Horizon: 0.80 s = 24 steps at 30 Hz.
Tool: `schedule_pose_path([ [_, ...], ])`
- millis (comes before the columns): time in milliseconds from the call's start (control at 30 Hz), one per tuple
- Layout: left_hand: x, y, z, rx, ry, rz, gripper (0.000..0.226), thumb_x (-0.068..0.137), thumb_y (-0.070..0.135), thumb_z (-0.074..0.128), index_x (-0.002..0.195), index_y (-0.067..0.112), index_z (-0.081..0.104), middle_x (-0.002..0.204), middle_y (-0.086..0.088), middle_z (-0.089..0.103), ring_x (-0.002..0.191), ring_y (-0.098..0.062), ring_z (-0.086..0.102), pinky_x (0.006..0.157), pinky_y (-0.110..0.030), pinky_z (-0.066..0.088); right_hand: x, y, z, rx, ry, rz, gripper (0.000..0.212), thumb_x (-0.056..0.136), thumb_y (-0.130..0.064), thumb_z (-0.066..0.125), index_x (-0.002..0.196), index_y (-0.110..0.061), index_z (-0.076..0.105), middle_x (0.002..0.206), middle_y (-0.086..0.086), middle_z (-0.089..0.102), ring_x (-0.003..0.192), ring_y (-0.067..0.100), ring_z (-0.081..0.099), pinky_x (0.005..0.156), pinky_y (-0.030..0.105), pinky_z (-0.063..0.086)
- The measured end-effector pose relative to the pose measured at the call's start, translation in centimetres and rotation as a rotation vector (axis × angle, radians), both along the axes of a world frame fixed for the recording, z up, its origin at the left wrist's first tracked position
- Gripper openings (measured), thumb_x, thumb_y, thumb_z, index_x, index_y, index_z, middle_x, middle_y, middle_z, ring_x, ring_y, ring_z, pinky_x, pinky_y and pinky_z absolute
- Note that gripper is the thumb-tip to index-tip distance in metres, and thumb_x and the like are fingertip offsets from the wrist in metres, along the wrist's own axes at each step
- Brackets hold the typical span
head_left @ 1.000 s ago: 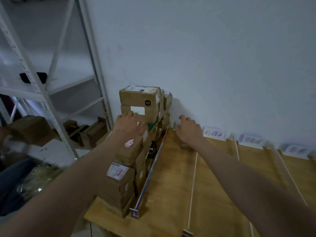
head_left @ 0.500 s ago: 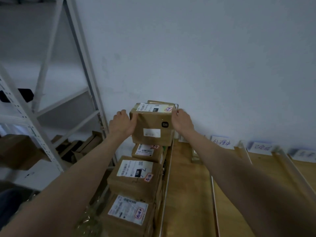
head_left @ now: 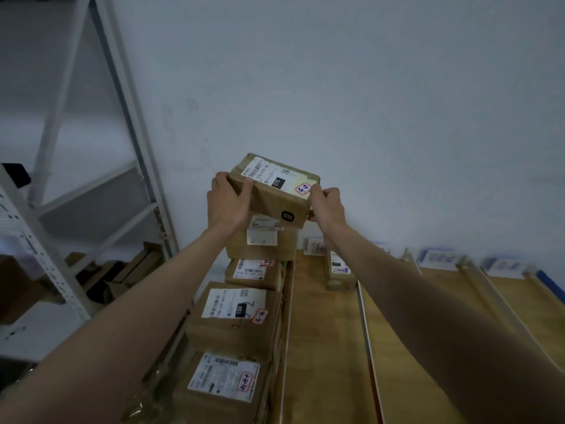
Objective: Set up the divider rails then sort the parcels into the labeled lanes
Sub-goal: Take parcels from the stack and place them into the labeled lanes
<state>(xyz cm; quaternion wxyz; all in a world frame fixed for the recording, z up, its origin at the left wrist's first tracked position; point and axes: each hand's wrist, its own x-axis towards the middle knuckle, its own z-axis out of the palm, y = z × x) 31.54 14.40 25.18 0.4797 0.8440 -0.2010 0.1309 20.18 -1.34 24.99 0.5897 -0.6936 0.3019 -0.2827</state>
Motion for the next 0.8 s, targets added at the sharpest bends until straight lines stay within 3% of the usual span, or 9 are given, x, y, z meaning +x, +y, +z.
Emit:
schedule_pose_path([
  [100, -0.7, -0.8, 1.7, -0.059, -0.065, -0.046, 0.051, 0.097, 0.043, 0.047, 0.136, 0.012, 0.041, 0.135, -0.007, 0.047, 0.123, -0.026, 0.043, 0.098, -0.036, 0.039, -2.3, -1.0, 1.1, 0.104, -0.031, 0.064, 0.046, 0.099, -0.044, 0.049, 0.135, -0.020, 0.034, 0.109, 0.005, 0.068, 0.096, 0.025, 0.070, 0.078, 0.034, 0.059],
  [167, -1.6, -1.6, 2.5, -0.067, -0.095, -0.113, 0.048, 0.098, 0.039, 0.046, 0.137, 0.012, 0.041, 0.137, -0.006, 0.046, 0.124, -0.025, 0.041, 0.096, -0.032, 0.036, -3.9, -2.0, 1.4, 0.124, 0.002, 0.119, 0.049, 0.098, -0.043, 0.053, 0.134, -0.011, 0.046, 0.099, 0.004, 0.071, 0.094, 0.025, 0.072, 0.077, 0.034, 0.061],
  [233, -2.3, -2.3, 2.7, -0.030, -0.107, -0.202, 0.051, 0.099, 0.040, 0.044, 0.142, 0.014, 0.038, 0.142, -0.006, 0.043, 0.127, -0.023, 0.041, 0.103, -0.036, 0.038, -5.3, -3.1, 1.4, 0.105, 0.051, 0.168, 0.047, 0.097, -0.042, 0.057, 0.125, -0.004, 0.056, 0.100, 0.007, 0.073, 0.093, 0.025, 0.073, 0.081, 0.035, 0.061],
  [367, -3.6, -4.1, 2.7, 0.093, -0.031, -0.319, 0.063, 0.097, 0.052, 0.036, 0.150, 0.019, 0.031, 0.151, -0.004, 0.040, 0.135, -0.024, 0.041, 0.112, -0.049, 0.037, -9.0, -4.9, 1.2, 0.121, 0.135, 0.214, 0.050, 0.093, -0.037, 0.066, 0.125, 0.000, 0.054, 0.109, 0.014, 0.072, 0.093, 0.025, 0.074, 0.081, 0.034, 0.061],
  [467, -5.6, -5.8, 2.5, 0.187, -0.031, -0.441, 0.059, 0.102, 0.044, 0.037, 0.151, 0.012, 0.031, 0.152, -0.007, 0.041, 0.136, -0.026, 0.042, 0.113, -0.044, 0.034, -12.1, -5.7, 1.1, 0.170, 0.248, 0.252, 0.039, 0.094, -0.028, 0.066, 0.121, 0.000, 0.058, 0.112, 0.016, 0.070, 0.092, 0.025, 0.074, 0.079, 0.031, 0.062],
  [533, -6.8, -7.1, 2.2, 0.305, -0.037, -0.505, 0.059, 0.105, 0.035, 0.038, 0.154, 0.005, 0.024, 0.155, -0.012, 0.036, 0.140, -0.029, 0.037, 0.112, -0.039, 0.031, -14.2, -6.1, 0.7, 0.155, 0.301, 0.205, 0.037, 0.095, -0.026, 0.065, 0.119, 0.002, 0.060, 0.111, 0.017, 0.071, 0.085, 0.024, 0.073, 0.074, 0.030, 0.062],
  [667, -8.8, -9.2, 0.7, 0.546, -0.085, -0.543, 0.070, 0.104, 0.048, 0.034, 0.158, 0.012, 0.009, 0.162, -0.013, 0.022, 0.148, -0.032, 0.023, 0.118, -0.045, 0.025, -17.5, -6.9, -1.8, 0.143, 0.292, -0.039, 0.037, 0.095, -0.025, 0.064, 0.118, 0.003, 0.058, 0.110, 0.017, 0.068, 0.074, 0.027, 0.072, 0.067, 0.035, 0.063],
  [733, -10.5, -10.0, -0.4, 0.668, -0.155, -0.552, 0.068, 0.104, 0.050, 0.031, 0.158, 0.014, 0.012, 0.161, -0.015, 0.023, 0.147, -0.034, 0.023, 0.116, -0.048, 0.027, -19.2, -7.3, -3.4, 0.137, 0.294, -0.157, 0.037, 0.094, -0.027, 0.064, 0.116, 0.001, 0.059, 0.112, 0.017, 0.067, 0.080, 0.031, 0.073, 0.069, 0.040, 0.063],
  [800, -12.7, -10.7, -1.7, 0.760, -0.259, -0.571, 0.065, 0.104, 0.048, 0.031, 0.156, 0.013, 0.019, 0.157, -0.016, 0.030, 0.142, -0.035, 0.031, 0.111, -0.048, 0.032, -21.1, -7.6, -5.0, 0.134, 0.338, -0.222, 0.034, 0.094, -0.029, 0.061, 0.112, 0.000, 0.060, 0.107, 0.017, 0.069, 0.075, 0.028, 0.068, 0.058, 0.035, 0.059],
])
